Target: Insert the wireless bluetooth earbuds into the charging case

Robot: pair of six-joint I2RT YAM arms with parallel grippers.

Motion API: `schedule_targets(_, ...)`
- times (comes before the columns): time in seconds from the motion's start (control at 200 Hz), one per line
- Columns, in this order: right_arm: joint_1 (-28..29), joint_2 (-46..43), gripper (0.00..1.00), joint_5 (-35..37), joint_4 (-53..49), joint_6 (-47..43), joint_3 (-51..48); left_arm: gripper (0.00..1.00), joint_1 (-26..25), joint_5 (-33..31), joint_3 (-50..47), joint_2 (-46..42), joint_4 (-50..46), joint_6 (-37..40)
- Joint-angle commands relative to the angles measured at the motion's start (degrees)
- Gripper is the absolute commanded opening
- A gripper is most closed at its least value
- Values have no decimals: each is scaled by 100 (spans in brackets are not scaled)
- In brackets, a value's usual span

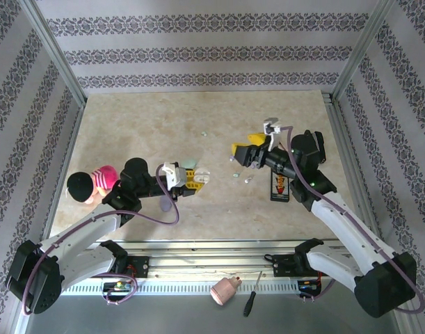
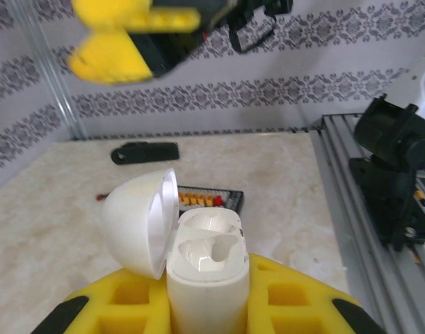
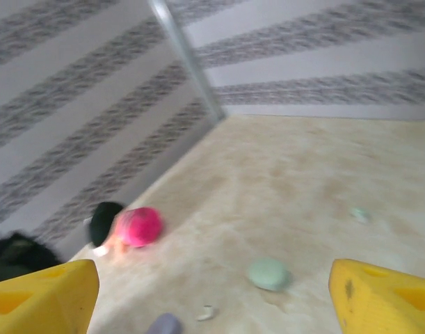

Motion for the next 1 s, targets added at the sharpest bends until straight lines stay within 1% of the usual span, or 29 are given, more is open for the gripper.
schedule_targets(0.0,-390,-113,85,715,-742,467,-299,0,-109,-366,-256,21,1290,-170)
schedule_targets(0.05,-506,-105,85,764,-982,496,-369,0,-109,-488,-346,22,1586,-352)
schedule_targets(0.095,-538,-45,85,892,-1277,408,-365,0,-109,-457,-344,6,1586,-345)
schedule_targets(0.18,-513,217,85,1101,-1980,61,-177,0,-109,-259,-205,-13,1206,-212)
schedule_targets(0.235,-480,536,86,1172,-2511,-261,55,0,-109,-89,-148,-10,996,-121)
schedule_targets(0.305,-438,964,86,1339,-2907,-452,283,0,-109,74,-136,-53,702,121)
schedule_targets(0.385,-364,1518,86,1387,-3121,-561,537,0,-116,119,-216,-85,482,387)
schedule_targets(0.435,-273,1898,86,1481,-3237,-614,744,0,-135,87,-353,-77,729,335)
schedule_targets(0.495,-127,2354,82,1610,-3354,-759,1011,0,-136,16,-528,-51,1084,201)
schedule_targets(0.525,-73,2623,81,1668,-3450,-821,1168,0,-138,-11,-580,-54,1144,204)
schedule_targets(0.64,31,3444,81,1769,-3600,-1035,1635,0,-135,4,-589,-72,932,425)
schedule_targets(0.774,287,4079,82,2087,-3712,-1173,1981,0,-136,-80,-651,51,1098,387)
schedule_targets(0.994,446,4749,83,1934,-3704,-1218,2191,0,-136,25,-620,266,1282,233)
